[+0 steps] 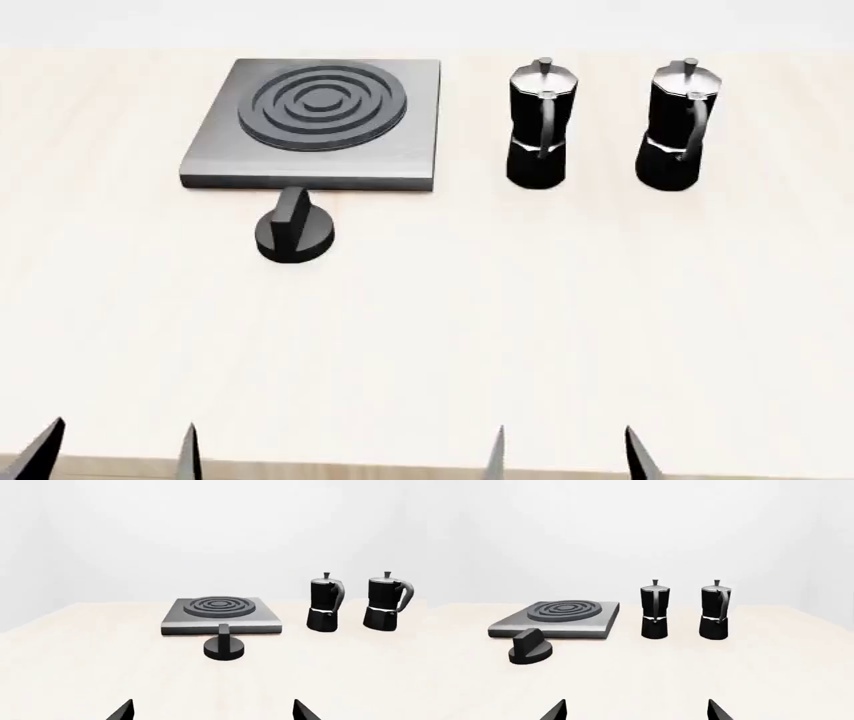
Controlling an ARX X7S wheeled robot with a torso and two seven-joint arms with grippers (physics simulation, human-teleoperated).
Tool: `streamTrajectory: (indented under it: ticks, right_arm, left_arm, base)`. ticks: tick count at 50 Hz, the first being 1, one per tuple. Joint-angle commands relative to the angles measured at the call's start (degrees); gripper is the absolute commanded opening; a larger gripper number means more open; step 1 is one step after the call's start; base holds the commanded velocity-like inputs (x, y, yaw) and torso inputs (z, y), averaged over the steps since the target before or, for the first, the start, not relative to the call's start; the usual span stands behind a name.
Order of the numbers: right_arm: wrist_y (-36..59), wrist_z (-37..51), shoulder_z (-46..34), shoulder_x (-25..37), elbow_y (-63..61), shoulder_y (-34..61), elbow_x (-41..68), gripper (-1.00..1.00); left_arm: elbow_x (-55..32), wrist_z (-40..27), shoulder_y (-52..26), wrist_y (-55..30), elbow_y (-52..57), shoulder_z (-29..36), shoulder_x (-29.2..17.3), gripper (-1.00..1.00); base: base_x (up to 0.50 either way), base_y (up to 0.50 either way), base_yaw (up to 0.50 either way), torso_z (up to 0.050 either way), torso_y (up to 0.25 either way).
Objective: Put both moka pots on the stove.
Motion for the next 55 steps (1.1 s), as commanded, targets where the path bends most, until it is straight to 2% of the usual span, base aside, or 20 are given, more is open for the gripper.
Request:
streamTrajectory:
  ticks: [1,6,8,9,11,55]
  right_arm:
    - [4.04,4.59,-3.13,3.26,-20.7,-4.64,-7.94,1.0]
    - [5.95,4.52,-2.58,3.12,-25.57,-5.39,-5.63,1.0]
    - [3.73,5.94,-3.56,3.51,-24.64,-5.46,-8.98,1.0]
    - [4.07,5.12,-2.91,3.15,-24.45,-5.42,-5.65,1.0]
    - [3.38,5.3,-3.47,3.57,-23.92,-5.46,-6.52,1.0]
    - [1.68,8.31,-6.1,6.37,-22.74,-5.32,-8.35,1.0]
  left_arm:
    - [1.21,-2.4,5.4,-7.7,23.73,2.0,-2.11,1.0]
    - [3.2,-3.43,6.27,-9.69,28.81,3.22,-2.75,1.0]
    - [3.62,-3.78,6.38,-9.78,29.47,3.47,-2.99,1.0]
    - [3.71,-3.91,6.5,-9.84,29.85,3.55,-3.1,1.0]
    - [4.0,-4.17,6.5,-9.72,30.14,3.8,-3.32,1.0]
    - [3.87,-7.38,5.86,-8.17,28.12,6.32,-6.01,1.0]
  base:
    - [0.0,0.0,0.0,0.0,0.0]
    - [0.0,0.0,0.0,0.0,0.0]
    - [0.0,0.0,0.0,0.0,0.0]
    - [0.0,0.0,0.0,0.0,0.0]
    - [0.0,0.0,0.0,0.0,0.0]
    - [0.23,0.0,0.0,0.0,0.0]
